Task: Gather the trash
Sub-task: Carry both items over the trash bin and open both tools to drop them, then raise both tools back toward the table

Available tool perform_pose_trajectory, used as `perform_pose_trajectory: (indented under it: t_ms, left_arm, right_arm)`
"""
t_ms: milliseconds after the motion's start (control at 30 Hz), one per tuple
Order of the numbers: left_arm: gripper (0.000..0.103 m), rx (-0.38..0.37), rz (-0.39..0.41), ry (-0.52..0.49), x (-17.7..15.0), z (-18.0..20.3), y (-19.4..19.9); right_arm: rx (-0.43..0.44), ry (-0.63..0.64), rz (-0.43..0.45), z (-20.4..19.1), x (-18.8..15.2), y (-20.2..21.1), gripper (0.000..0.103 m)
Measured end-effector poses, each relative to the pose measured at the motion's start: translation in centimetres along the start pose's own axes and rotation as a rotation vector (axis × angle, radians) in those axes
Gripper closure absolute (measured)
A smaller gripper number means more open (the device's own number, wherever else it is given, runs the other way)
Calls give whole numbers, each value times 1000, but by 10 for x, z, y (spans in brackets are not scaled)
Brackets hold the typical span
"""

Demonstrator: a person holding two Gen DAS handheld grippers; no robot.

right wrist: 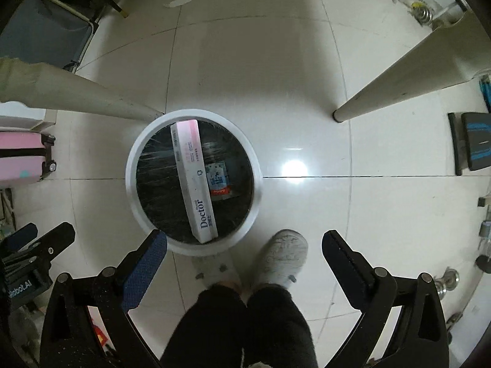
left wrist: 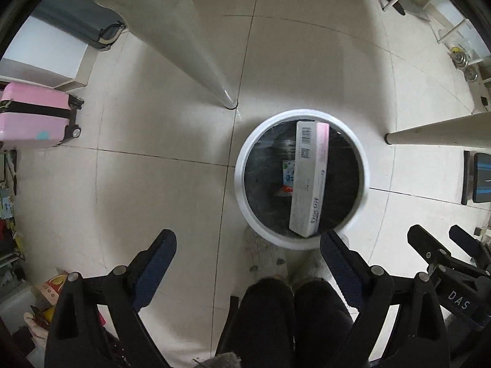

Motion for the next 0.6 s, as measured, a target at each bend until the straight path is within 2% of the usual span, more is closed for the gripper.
perform_pose_trajectory:
  t_ms: [133, 200, 600]
  left_arm:
    - [7, -3, 19, 3, -12, 0, 45]
    - [7, -3, 29, 2, -13, 6, 52]
    - [7, -37, 109, -19, -43, 3, 199]
  right_arm:
    - [-8, 24, 22, -1, -8, 49, 1]
    - [-4, 32, 27, -1, -12, 73, 1]
    - [54, 42, 89, -21, -41, 250, 4]
Point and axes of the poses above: each gripper's, at about its wrist camera, not at the fingertips, and y roughly against the way its jaws point, z to its right, x to its top, the point moved 10 cm from there along -y, roughly the way its jaws point, and after that the axes turned 12 degrees about -y, right-handed, at the moved point
